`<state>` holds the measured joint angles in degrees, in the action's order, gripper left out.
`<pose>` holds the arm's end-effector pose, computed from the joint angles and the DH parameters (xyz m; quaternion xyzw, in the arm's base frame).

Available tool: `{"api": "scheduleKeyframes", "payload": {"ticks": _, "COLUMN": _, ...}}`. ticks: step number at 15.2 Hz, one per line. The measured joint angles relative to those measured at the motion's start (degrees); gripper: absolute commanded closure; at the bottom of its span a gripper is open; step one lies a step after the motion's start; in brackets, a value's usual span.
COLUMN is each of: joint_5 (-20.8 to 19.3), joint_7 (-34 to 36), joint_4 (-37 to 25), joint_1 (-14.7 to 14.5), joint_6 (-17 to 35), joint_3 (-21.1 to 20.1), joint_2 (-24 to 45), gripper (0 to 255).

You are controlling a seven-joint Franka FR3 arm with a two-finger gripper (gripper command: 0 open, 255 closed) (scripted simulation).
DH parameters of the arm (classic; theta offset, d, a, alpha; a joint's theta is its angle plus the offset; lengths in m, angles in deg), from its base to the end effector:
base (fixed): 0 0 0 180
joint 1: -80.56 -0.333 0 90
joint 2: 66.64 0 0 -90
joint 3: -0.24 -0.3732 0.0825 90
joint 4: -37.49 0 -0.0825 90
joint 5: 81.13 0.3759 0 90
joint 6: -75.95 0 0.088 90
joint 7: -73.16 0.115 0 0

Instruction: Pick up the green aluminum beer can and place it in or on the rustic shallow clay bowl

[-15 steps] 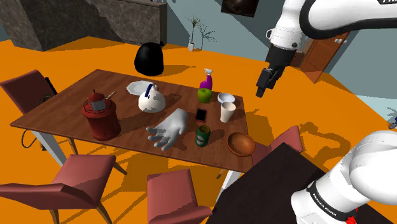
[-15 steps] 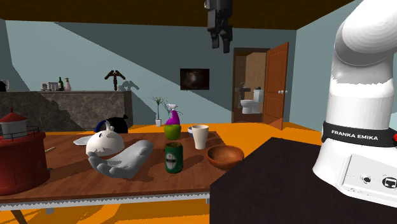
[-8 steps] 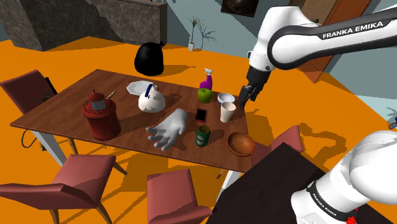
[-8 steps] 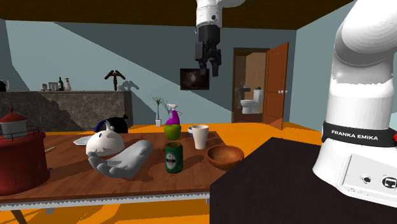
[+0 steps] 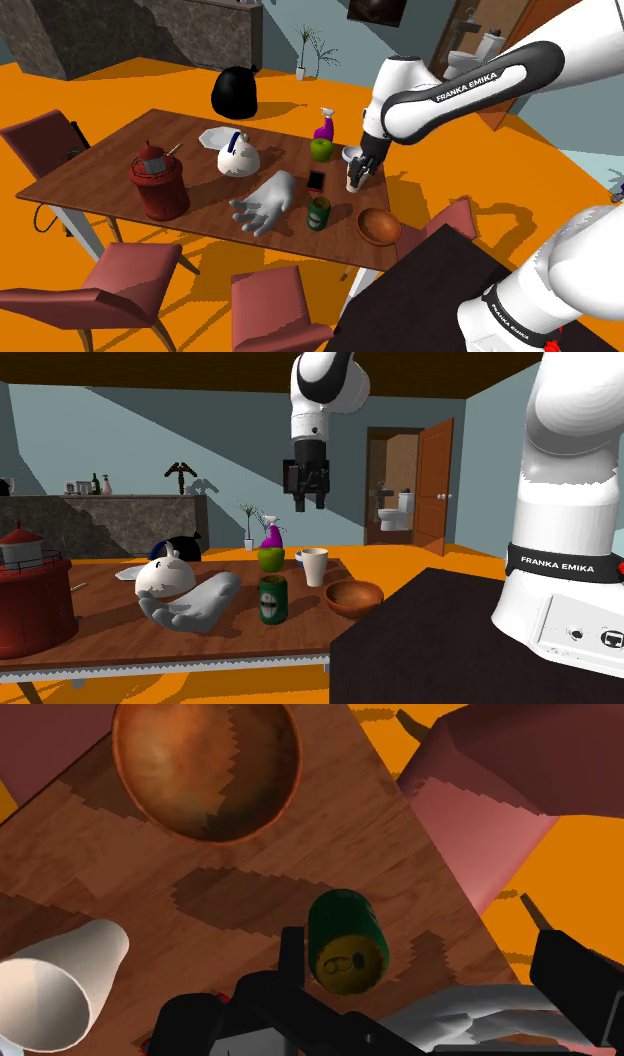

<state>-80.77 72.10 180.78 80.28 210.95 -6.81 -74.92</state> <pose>0.4364 0.0567 0.3912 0.9975 0.0703 -0.0002 0.0066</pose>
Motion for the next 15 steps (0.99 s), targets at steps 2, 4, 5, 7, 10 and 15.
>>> {"api": "scheduleKeyframes", "payload": {"ticks": 2, "joint_5": -0.8, "joint_7": 0.6, "joint_4": -1.0, "joint_1": 0.2, "joint_6": 3.6, "joint_3": -0.1, "joint_2": 4.3, "gripper": 0}}
{"api": "scheduleKeyframes", "payload": {"ticks": 4, "joint_5": -1.6, "joint_7": 1.5, "joint_4": -2.1, "joint_1": 0.2, "joint_6": 7.0, "joint_3": -0.2, "joint_2": 8.7, "gripper": 0}}
{"api": "scheduleKeyframes", "payload": {"ticks": 5, "joint_5": -2.1, "joint_7": 2.0, "joint_4": -2.7, "joint_1": 0.2, "joint_6": 8.8, "joint_3": -0.2, "joint_2": 11.1, "gripper": 0}}
{"api": "scheduleKeyframes", "payload": {"ticks": 7, "joint_5": -3.2, "joint_7": 3.1, "joint_4": -5.2, "joint_1": 0.0, "joint_6": 11.1, "joint_3": -0.2, "joint_2": 15.8, "gripper": 0}}
{"api": "scheduleKeyframes", "payload": {"ticks": 10, "joint_5": -4.9, "joint_7": 4.5, "joint_4": -9.0, "joint_1": -0.4, "joint_6": 14.9, "joint_3": 0.5, "joint_2": 23.2, "gripper": 0}}
{"api": "scheduleKeyframes", "payload": {"ticks": 15, "joint_5": -6.8, "joint_7": 5.9, "joint_4": -15.3, "joint_1": -1.4, "joint_6": 19.5, "joint_3": 1.7, "joint_2": 33.7, "gripper": 0}}
